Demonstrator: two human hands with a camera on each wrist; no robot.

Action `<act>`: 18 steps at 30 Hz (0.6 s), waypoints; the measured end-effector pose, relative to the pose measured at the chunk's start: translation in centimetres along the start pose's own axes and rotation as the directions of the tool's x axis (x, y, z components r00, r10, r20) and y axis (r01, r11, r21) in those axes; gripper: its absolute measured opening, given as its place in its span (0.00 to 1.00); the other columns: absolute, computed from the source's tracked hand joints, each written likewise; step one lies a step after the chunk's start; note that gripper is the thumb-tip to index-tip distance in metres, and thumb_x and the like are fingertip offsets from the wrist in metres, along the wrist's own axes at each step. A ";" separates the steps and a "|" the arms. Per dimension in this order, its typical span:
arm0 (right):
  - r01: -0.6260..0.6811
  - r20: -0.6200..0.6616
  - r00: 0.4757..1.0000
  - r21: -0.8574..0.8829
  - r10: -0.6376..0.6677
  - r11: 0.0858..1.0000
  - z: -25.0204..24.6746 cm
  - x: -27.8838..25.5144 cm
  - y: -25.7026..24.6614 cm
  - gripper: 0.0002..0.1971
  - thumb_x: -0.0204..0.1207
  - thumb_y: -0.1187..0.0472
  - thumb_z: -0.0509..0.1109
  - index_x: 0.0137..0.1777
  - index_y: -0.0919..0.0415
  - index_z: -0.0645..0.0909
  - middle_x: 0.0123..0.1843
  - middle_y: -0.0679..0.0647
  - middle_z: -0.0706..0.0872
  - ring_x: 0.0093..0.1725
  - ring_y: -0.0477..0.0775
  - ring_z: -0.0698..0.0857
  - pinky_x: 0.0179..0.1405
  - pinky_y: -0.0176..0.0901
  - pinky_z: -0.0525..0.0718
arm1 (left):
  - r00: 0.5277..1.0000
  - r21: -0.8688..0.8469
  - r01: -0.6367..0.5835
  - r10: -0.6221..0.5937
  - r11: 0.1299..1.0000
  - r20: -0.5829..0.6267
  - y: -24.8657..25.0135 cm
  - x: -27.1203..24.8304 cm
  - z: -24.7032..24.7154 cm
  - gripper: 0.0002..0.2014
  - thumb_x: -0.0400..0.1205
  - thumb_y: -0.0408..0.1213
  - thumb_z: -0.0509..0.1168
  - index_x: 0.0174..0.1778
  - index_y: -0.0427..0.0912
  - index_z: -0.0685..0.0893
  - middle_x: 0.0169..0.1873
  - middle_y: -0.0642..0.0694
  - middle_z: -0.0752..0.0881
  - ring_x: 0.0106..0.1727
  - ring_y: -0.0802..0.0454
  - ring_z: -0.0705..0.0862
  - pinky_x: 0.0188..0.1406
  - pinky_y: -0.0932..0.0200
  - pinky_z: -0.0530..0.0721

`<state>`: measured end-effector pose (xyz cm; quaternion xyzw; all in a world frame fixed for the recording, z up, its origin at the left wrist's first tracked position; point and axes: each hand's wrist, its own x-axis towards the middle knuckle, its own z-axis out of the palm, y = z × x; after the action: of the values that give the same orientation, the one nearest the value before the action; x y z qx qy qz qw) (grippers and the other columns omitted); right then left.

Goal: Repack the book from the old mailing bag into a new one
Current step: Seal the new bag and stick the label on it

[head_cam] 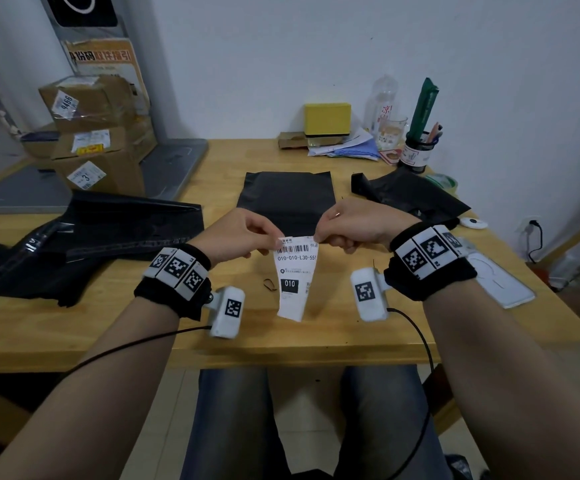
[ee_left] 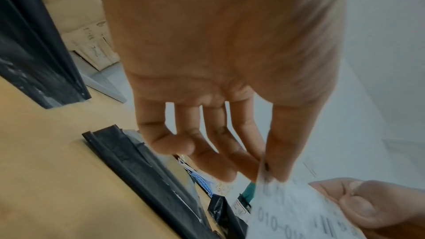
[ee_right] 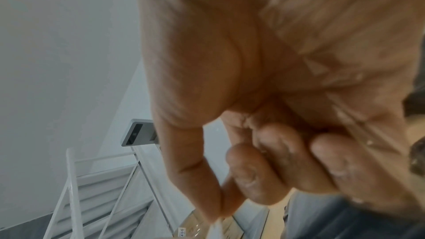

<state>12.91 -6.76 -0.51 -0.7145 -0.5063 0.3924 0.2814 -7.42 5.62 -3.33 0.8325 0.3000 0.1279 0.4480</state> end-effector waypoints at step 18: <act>-0.036 -0.139 0.990 -0.069 0.027 0.997 -3.1 9.3 1.8 0.25 0.77 0.48 0.79 0.22 0.53 0.73 0.24 0.51 0.72 0.27 0.54 0.70 0.33 0.48 0.73 | 0.969 -0.069 -0.057 0.038 0.996 -0.243 3.0 13.9 -7.0 0.04 0.79 0.41 0.75 0.45 0.45 0.92 0.41 0.42 0.90 0.39 0.53 0.81 0.29 0.67 0.77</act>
<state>18.06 1.41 -2.83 -0.7574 -0.4878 0.3281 0.2840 1.35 17.58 2.34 0.8002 0.3272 0.2502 0.4359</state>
